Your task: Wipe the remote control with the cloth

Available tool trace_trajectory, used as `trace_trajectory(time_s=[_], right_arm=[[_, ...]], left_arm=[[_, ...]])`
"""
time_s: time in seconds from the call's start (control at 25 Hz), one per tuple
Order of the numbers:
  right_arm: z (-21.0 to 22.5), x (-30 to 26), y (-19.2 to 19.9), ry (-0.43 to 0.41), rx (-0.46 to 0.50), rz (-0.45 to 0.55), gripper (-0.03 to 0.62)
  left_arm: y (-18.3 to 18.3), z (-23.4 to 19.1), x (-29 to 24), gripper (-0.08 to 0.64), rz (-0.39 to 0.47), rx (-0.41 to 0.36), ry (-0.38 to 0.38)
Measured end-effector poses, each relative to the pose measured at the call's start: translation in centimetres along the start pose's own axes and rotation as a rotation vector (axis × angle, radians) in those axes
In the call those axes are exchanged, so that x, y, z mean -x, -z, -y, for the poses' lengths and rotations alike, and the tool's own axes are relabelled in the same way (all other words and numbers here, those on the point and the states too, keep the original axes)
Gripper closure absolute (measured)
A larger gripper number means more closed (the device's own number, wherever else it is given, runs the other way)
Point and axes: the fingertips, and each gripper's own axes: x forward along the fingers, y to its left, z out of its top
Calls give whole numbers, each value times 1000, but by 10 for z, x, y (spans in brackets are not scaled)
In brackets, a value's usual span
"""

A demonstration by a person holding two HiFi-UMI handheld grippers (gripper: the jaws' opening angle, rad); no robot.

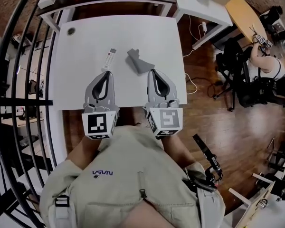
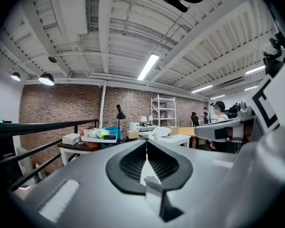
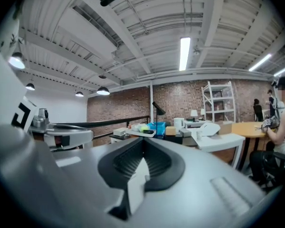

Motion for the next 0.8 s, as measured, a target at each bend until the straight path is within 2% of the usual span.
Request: trace_trajectory(time_s=[0.24,0.48,0.8], right_arm=[[7,52,-7,-61,-23,58,588],[4,96,-9,-95,-34,82,588],[-27,134,-24,-94,-12,122,588]], left_arm=[[-19,42,41,549,25,-47,-68],[-28,71,84,551,34,-58,-117],[-40,81,120,554,76,-74,-89]])
